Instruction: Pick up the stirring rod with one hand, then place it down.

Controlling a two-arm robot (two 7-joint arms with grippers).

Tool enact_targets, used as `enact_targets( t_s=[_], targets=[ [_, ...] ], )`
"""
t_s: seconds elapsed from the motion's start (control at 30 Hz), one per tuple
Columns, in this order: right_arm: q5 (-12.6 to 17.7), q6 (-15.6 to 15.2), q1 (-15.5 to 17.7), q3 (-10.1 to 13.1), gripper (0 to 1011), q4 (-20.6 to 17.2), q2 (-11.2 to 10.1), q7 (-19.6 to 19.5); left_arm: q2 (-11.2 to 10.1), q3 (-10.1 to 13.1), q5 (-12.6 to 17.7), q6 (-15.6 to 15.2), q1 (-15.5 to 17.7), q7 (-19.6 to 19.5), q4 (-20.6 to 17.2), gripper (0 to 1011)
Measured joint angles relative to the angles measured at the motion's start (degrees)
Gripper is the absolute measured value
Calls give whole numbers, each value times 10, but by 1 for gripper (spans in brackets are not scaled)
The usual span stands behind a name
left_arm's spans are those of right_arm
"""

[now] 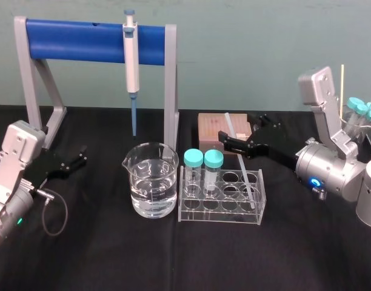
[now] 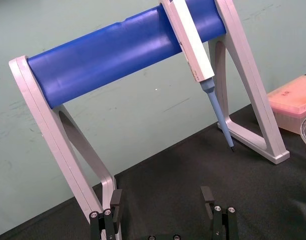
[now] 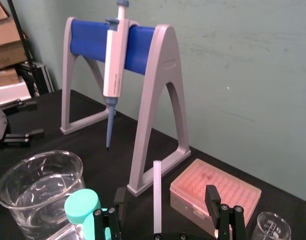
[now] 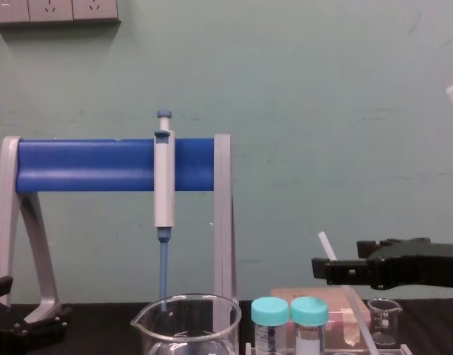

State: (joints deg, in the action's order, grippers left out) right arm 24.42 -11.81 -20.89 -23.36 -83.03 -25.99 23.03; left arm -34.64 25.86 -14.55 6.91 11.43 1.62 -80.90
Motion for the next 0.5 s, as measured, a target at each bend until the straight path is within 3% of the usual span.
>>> enact_targets(
  t_s=[0.5],
  targets=[
    [-10,-9,0,5,1000,14,10,-4,0,0,0,0,0,0,0,1000]
  ],
)
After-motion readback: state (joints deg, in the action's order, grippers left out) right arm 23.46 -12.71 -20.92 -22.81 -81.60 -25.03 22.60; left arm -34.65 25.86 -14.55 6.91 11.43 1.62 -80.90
